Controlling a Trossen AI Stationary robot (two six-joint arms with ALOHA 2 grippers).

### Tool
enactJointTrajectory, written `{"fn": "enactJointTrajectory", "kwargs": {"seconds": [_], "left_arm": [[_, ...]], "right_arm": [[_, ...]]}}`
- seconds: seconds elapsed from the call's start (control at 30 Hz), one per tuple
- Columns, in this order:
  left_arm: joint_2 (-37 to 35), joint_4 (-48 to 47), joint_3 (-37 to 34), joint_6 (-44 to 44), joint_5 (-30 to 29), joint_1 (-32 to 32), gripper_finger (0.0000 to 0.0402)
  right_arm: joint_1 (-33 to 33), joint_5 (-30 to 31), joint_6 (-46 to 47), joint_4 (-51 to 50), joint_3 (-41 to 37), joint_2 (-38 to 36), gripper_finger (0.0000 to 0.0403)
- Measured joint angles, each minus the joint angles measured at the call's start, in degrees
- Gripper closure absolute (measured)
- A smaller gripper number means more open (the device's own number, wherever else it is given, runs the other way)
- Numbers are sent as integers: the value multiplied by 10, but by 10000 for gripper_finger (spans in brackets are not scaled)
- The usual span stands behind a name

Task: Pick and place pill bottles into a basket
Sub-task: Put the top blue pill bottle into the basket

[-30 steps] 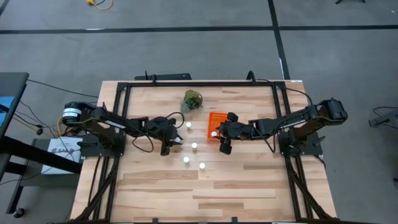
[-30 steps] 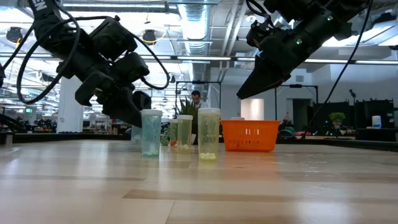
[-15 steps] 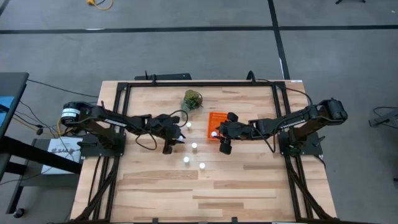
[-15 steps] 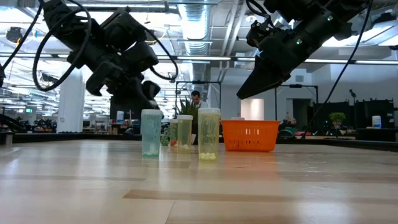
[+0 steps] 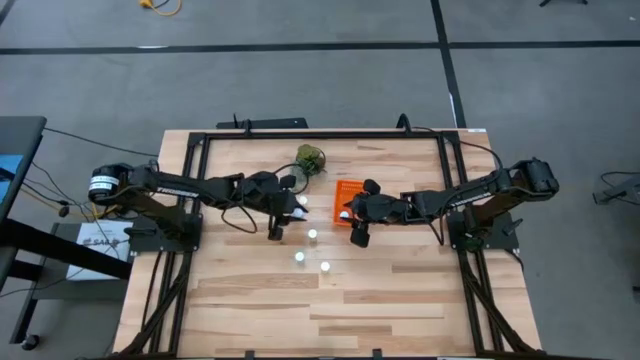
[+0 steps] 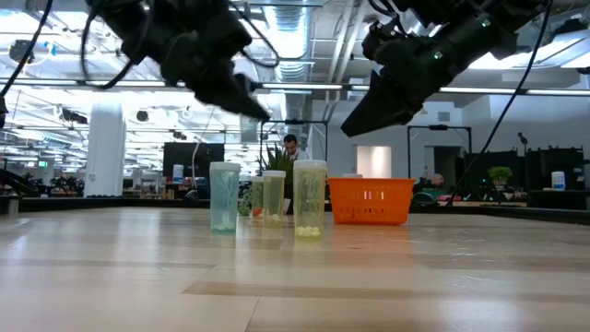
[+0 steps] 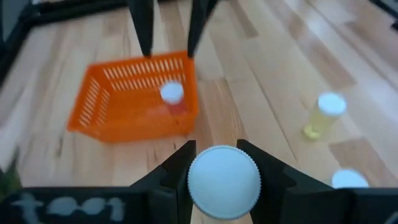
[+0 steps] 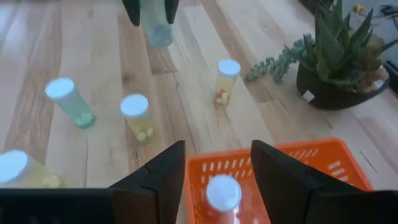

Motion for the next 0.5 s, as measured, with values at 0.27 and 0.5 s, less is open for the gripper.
{"fn": "enactJointTrajectory", "kwargs": {"seconds": [0.27, 0.5], "left_arm": [[0, -9, 47, 33, -1, 2, 301], [0, -5, 67, 39, -13, 2, 301]], "right_arm": [[0, 0, -1, 72, 0, 0, 200], [2, 0, 5, 119, 0, 0, 181]]}}
